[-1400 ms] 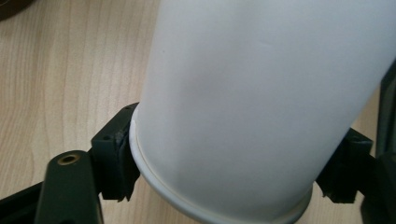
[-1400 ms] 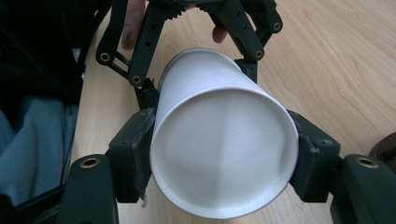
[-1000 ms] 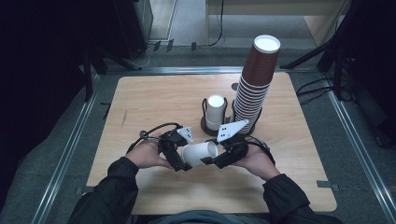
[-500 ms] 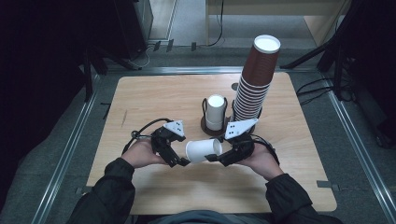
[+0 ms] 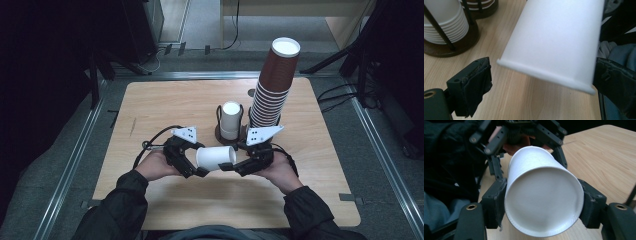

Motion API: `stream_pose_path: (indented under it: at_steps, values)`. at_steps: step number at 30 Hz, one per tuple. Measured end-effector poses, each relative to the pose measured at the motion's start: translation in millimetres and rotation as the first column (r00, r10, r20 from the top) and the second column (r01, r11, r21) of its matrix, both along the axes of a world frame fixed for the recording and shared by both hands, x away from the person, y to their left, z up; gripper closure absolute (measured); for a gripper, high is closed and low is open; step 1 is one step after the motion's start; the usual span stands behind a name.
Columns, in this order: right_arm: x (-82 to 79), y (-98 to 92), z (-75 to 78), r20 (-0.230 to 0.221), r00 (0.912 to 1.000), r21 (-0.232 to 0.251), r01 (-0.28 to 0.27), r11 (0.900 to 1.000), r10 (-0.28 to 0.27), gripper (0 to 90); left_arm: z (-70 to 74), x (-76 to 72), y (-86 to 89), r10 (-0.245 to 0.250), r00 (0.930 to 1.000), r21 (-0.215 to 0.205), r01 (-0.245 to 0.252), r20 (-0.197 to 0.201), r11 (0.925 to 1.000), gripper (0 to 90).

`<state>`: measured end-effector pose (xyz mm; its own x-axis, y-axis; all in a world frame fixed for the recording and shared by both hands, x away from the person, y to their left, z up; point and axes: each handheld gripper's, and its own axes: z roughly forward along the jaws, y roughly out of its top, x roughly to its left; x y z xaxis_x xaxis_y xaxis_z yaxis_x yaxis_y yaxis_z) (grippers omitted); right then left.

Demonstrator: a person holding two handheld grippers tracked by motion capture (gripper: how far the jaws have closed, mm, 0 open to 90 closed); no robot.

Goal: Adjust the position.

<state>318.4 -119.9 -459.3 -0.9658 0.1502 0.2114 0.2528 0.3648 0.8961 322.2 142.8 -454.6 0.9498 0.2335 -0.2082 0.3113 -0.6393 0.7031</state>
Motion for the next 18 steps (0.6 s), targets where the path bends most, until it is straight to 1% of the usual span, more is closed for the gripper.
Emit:
stream_pose_path:
  at_steps: [2, 4, 8, 11, 12, 16, 17, 18]
  values:
    - [-0.3, 0.9, 0.2, -0.001, 1.0000, 0.016, -0.003, 1.000, 0.003, 33.6, -0.2, -0.1, -1.5, -0.006, 1.0000, -0.010, 0.006, 0.001, 0.9999, 3.4]
    - [-0.4, 1.0, 0.5, -0.016, 0.9999, 0.037, -0.004, 0.999, 0.005, 33.6, 0.1, -0.8, -2.5, -0.008, 1.0000, -0.030, 0.008, -0.004, 0.9995, 3.9]
    - [0.5, 0.7, 0.6, -0.037, 0.9993, 0.080, -0.006, 0.997, 0.010, 33.6, 2.1, -1.4, -2.7, -0.013, 0.9999, -0.060, 0.013, 0.002, 0.9981, 5.7]
    - [0.3, 1.5, 0.7, -0.040, 0.9991, 0.089, -0.010, 0.996, 0.013, 33.6, 3.3, -2.1, -2.1, -0.013, 0.9999, -0.076, 0.014, 0.011, 0.9970, 8.3]
    - [0.1, 1.9, 0.5, -0.040, 0.9991, 0.093, -0.011, 0.996, 0.015, 33.5, 3.8, -2.5, -1.2, -0.014, 0.9998, -0.086, 0.015, 0.016, 0.9962, 12.8]
    - [0.4, 2.3, -0.4, -0.042, 0.9990, 0.089, -0.008, 0.996, 0.011, 33.8, 3.5, -2.5, -1.1, -0.018, 0.9995, -0.082, 0.020, 0.025, 0.9964, 18.2]
    - [0.3, 2.2, -0.6, -0.044, 0.9990, 0.089, -0.007, 0.996, 0.011, 33.9, 3.5, -2.0, -0.9, -0.020, 0.9997, -0.084, 0.021, 0.016, 0.9962, 19.1]
    - [0.5, 2.2, -0.6, -0.047, 0.9988, 0.091, -0.007, 0.996, 0.012, 34.0, 3.6, -2.0, -0.6, -0.019, 0.9997, -0.087, 0.021, 0.017, 0.9960, 19.7]
